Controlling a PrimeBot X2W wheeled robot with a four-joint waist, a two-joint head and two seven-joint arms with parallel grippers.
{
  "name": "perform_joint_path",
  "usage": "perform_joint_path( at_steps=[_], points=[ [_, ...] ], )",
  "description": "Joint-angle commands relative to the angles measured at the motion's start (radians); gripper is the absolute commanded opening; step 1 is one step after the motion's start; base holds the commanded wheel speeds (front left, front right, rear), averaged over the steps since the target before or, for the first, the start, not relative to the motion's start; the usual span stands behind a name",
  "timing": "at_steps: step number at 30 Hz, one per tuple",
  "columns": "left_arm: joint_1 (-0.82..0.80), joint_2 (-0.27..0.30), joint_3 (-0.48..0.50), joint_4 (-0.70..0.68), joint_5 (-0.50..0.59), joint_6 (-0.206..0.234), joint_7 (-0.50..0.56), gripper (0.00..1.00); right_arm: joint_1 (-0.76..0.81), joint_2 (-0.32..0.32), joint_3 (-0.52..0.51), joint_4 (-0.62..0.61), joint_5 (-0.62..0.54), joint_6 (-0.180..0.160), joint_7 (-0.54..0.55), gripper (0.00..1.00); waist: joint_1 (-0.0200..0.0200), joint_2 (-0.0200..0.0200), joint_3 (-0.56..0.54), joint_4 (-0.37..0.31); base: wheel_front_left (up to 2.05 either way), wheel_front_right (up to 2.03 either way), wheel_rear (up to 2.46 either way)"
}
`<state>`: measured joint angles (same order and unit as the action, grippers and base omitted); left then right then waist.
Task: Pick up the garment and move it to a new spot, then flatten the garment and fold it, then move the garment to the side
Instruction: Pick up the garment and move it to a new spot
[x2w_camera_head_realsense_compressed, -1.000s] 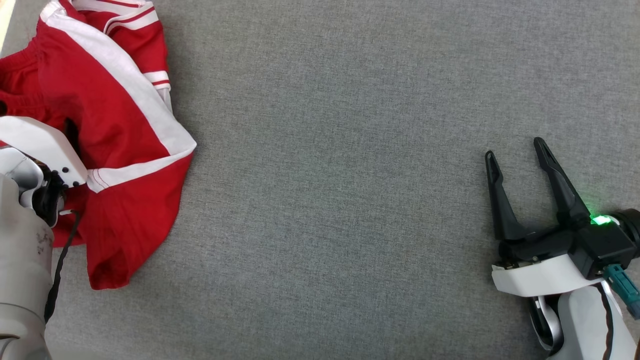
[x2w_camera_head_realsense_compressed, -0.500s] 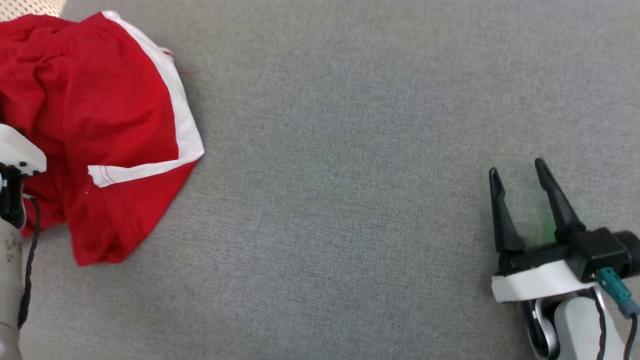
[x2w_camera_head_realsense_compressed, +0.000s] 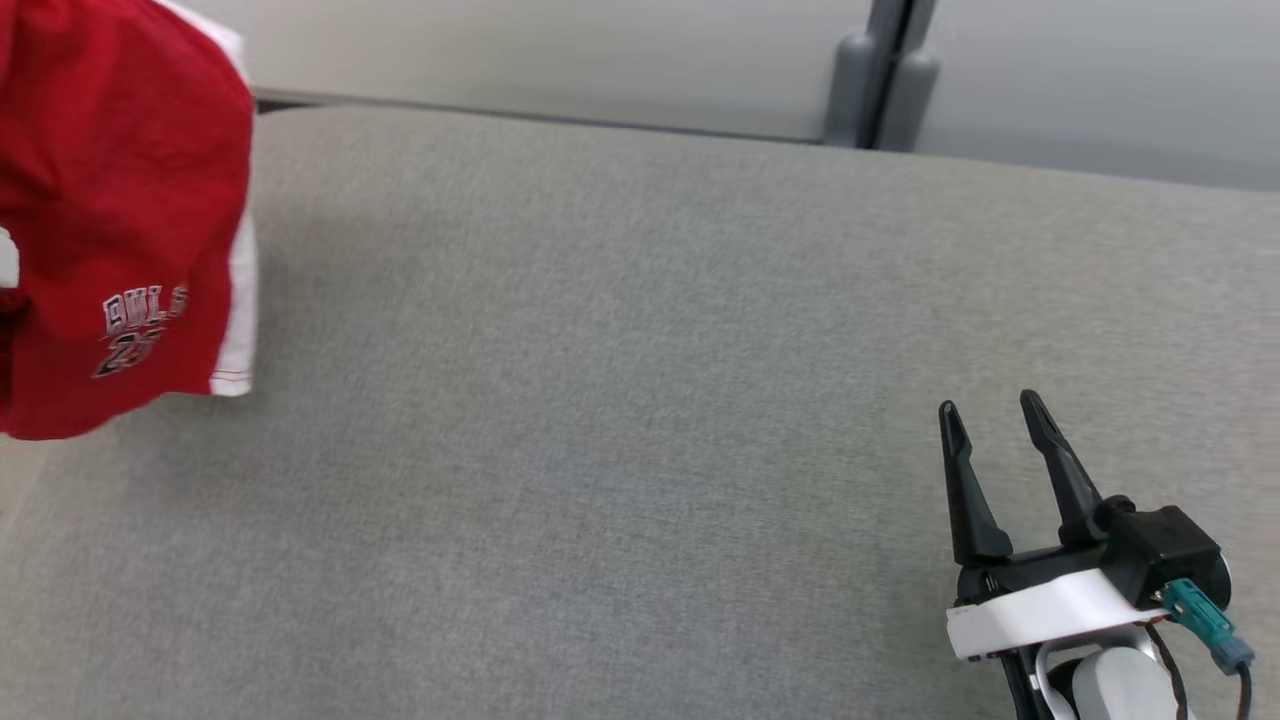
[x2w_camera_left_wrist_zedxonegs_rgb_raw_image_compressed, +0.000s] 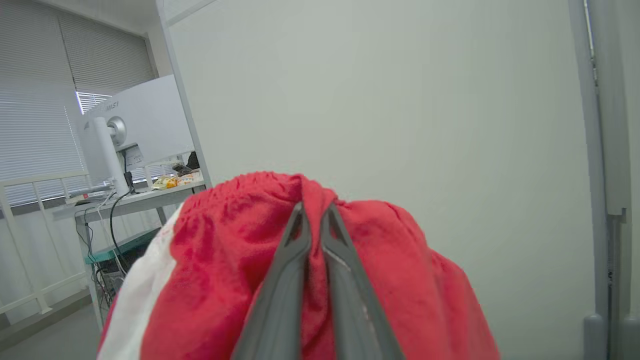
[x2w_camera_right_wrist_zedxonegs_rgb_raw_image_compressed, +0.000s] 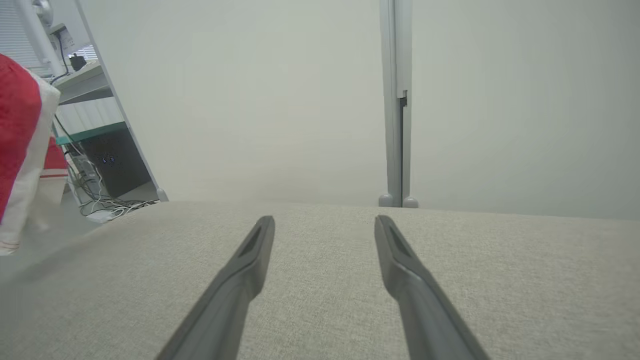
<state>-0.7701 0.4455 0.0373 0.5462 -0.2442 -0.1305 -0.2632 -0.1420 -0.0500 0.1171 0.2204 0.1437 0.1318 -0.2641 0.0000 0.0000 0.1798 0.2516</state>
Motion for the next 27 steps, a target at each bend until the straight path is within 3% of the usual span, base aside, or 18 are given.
perform_joint_path(
  at_steps=[1,6,13,21,27],
  points=[
    [0.007,0.006,-0.013,-0.022,-0.007,0.000,-0.002,0.00,0.014,-0.002,0.002,0.002,0.016,-0.002,-0.001,1.00,0.0000,0.0000,-0.053,-0.055,0.00,0.00,0.00],
    [0.014,0.041,-0.072,-0.081,-0.034,0.000,0.018,0.00,0.034,-0.001,-0.002,0.001,0.049,-0.002,-0.001,1.00,0.0000,0.0000,-0.073,-0.102,0.00,0.00,0.00],
    [0.020,0.034,-0.172,-0.160,-0.079,0.000,0.035,0.00,0.043,-0.001,-0.001,-0.007,0.066,-0.002,-0.001,1.00,0.0000,0.0000,-0.074,-0.154,0.00,0.00,0.00],
    [0.000,-0.008,-0.327,-0.266,-0.091,0.000,0.056,0.00,0.015,-0.002,0.001,-0.023,0.081,-0.002,-0.001,1.00,0.0000,0.0000,-0.068,-0.245,0.00,0.00,0.00],
    [-0.027,-0.050,-0.368,-0.307,-0.111,0.001,0.071,0.00,-0.006,-0.002,0.004,-0.043,0.096,-0.002,-0.001,1.00,0.0000,0.0000,-0.054,-0.336,0.00,0.00,0.00]
  ],
)
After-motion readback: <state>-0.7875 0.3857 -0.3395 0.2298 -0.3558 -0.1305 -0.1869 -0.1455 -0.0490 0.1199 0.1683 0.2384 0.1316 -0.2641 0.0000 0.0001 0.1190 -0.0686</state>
